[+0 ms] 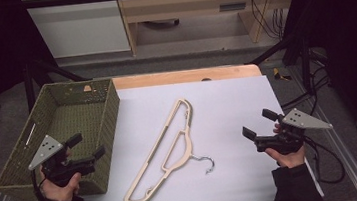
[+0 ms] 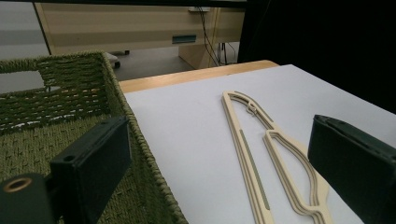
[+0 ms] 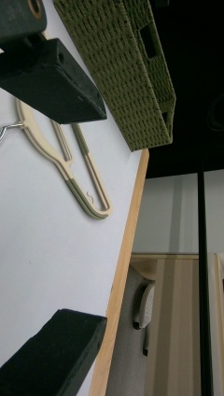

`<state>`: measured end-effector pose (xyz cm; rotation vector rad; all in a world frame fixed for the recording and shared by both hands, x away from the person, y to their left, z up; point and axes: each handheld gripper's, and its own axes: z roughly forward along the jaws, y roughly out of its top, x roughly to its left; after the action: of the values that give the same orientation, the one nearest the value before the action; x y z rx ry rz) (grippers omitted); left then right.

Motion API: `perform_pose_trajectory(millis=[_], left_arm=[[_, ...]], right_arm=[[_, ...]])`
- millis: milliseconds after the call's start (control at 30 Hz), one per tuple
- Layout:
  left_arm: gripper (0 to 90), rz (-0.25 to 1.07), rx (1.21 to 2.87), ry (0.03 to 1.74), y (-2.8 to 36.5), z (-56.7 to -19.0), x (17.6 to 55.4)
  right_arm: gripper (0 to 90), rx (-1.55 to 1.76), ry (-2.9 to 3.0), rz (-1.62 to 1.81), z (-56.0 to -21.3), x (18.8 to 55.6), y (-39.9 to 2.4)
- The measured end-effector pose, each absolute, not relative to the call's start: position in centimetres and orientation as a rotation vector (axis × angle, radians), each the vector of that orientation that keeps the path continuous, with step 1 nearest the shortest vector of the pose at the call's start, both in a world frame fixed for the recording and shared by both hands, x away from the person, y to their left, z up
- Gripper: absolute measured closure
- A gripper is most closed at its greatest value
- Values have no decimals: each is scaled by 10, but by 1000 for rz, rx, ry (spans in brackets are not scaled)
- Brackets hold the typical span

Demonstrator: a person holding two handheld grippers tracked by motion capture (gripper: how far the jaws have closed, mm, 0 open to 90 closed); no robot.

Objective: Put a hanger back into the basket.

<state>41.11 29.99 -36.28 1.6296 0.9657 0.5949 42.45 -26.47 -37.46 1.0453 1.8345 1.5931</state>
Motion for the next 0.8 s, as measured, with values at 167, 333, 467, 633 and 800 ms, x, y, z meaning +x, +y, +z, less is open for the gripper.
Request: perform_pose_trajectory(millis=[167,333,467,633,800], left_arm=[[60,593,1626,969,300,-363,411],[61,593,1624,961,299,-363,410],[61,585,1628,959,297,-363,410],[61,582,1640,948,293,-363,410],[61,578,1652,946,289,-366,411]], right_arm=[[38,1043,1845,1586,-375,425,-262],[44,1017,1881,1545,-376,428,-250],[54,999,1929,1512,-381,431,-236],[63,1000,1976,1491,-387,436,-225],[72,995,2015,1497,-390,440,-213]])
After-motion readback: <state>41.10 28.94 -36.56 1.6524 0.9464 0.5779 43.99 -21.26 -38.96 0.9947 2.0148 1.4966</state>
